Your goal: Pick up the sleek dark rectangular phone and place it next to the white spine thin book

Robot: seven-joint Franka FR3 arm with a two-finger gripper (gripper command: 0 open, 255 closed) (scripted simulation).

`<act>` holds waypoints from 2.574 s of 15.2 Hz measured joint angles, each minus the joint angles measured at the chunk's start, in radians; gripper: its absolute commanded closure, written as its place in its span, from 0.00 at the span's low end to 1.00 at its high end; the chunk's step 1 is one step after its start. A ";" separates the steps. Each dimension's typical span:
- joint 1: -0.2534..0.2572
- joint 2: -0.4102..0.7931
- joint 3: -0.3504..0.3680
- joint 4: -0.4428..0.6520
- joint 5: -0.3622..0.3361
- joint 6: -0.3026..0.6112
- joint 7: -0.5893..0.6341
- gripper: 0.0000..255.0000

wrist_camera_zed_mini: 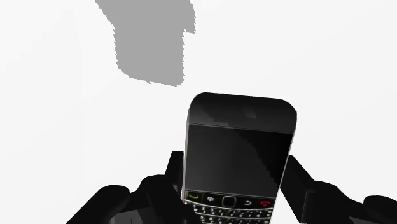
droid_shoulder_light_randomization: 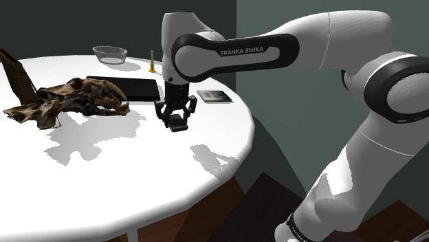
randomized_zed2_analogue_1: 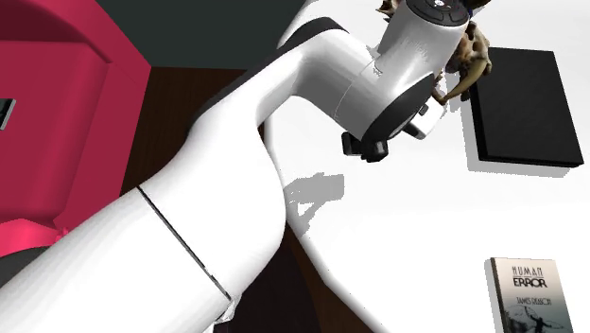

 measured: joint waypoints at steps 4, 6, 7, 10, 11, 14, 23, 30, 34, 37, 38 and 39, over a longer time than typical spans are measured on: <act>-0.047 -0.033 -0.048 -0.032 0.011 0.007 -0.098 1.00; -0.074 -0.034 -0.075 -0.029 0.010 0.007 -0.152 1.00; -0.083 -0.029 -0.085 -0.029 0.008 0.013 -0.171 1.00; -0.119 -0.023 -0.122 -0.024 0.005 0.019 -0.242 1.00; -0.131 -0.023 -0.134 -0.022 0.005 0.018 -0.266 1.00; -0.162 -0.002 -0.165 -0.007 0.000 0.026 -0.327 1.00; -0.262 0.085 -0.260 0.099 -0.006 0.021 -0.521 1.00; -0.270 0.113 -0.268 0.041 -0.011 0.106 -0.530 1.00; -0.271 0.124 -0.269 0.003 -0.014 0.154 -0.528 1.00; -0.271 0.135 -0.269 -0.017 -0.017 0.185 -0.524 1.00; -0.270 0.135 -0.269 -0.020 -0.017 0.189 -0.524 1.00; -0.271 0.136 -0.269 -0.022 -0.017 0.191 -0.524 1.00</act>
